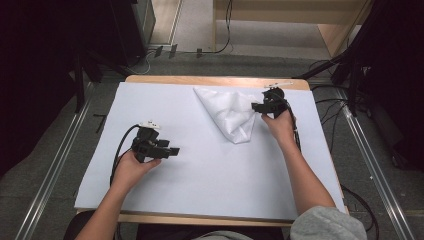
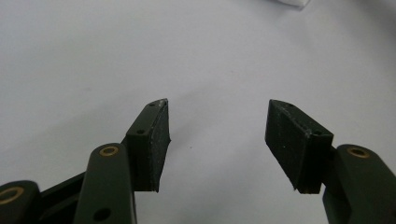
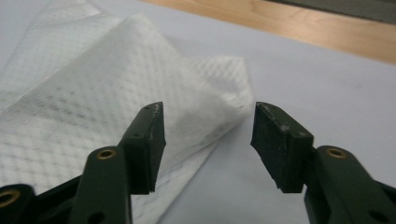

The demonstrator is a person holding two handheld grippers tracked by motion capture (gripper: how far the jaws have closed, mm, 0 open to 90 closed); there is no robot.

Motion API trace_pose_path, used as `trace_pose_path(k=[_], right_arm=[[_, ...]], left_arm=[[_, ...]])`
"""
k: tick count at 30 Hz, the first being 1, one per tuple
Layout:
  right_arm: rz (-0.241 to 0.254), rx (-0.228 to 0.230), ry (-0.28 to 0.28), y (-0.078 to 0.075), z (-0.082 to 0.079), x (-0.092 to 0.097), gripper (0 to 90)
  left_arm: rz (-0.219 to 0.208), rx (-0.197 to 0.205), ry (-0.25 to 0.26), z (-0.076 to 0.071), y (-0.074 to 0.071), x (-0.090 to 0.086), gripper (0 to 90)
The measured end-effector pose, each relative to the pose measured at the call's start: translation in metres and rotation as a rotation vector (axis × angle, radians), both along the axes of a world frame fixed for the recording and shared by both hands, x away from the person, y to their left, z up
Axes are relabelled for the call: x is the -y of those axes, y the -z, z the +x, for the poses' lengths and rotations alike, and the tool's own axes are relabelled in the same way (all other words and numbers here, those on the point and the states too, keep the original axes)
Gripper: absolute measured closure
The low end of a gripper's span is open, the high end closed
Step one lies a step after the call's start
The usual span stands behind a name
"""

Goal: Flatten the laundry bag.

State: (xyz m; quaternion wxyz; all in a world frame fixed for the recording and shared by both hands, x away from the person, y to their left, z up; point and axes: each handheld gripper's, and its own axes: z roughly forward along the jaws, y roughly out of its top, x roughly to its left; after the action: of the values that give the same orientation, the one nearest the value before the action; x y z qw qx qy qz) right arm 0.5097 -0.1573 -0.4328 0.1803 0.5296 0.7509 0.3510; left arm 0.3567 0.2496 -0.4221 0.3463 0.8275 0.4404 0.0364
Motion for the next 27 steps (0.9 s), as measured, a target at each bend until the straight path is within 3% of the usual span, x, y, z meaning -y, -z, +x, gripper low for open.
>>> trace_pose_path(k=[3, 10, 13, 15, 20, 27], right_arm=[[0.038, -0.016, 0.012, 0.0, 0.012, 0.003, 35.3], [0.005, -0.08, 0.019, 0.023, 0.036, -0.013, 35.8], [-0.012, -0.103, 0.02, 0.034, 0.04, -0.02, 41.3], [-0.044, -0.082, 0.03, 0.035, 0.039, -0.023, 49.7], [-0.035, -0.086, 0.024, 0.032, 0.038, -0.023, 78.2], [-0.032, -0.067, -0.005, 0.014, 0.03, -0.023, 83.5]], left_arm=[[0.007, 0.004, 0.017, -0.001, 0.0, 0.003, 40.9], [0.01, -0.006, 0.029, 0.002, 0.002, 0.006, 40.9], [0.006, -0.003, 0.023, 0.003, 0.002, 0.005, 40.9], [0.002, -0.004, 0.017, 0.004, 0.002, 0.003, 40.9], [0.005, -0.006, 0.016, 0.004, 0.002, 0.003, 41.0], [0.001, -0.012, 0.008, 0.005, 0.003, 0.001, 41.0]])
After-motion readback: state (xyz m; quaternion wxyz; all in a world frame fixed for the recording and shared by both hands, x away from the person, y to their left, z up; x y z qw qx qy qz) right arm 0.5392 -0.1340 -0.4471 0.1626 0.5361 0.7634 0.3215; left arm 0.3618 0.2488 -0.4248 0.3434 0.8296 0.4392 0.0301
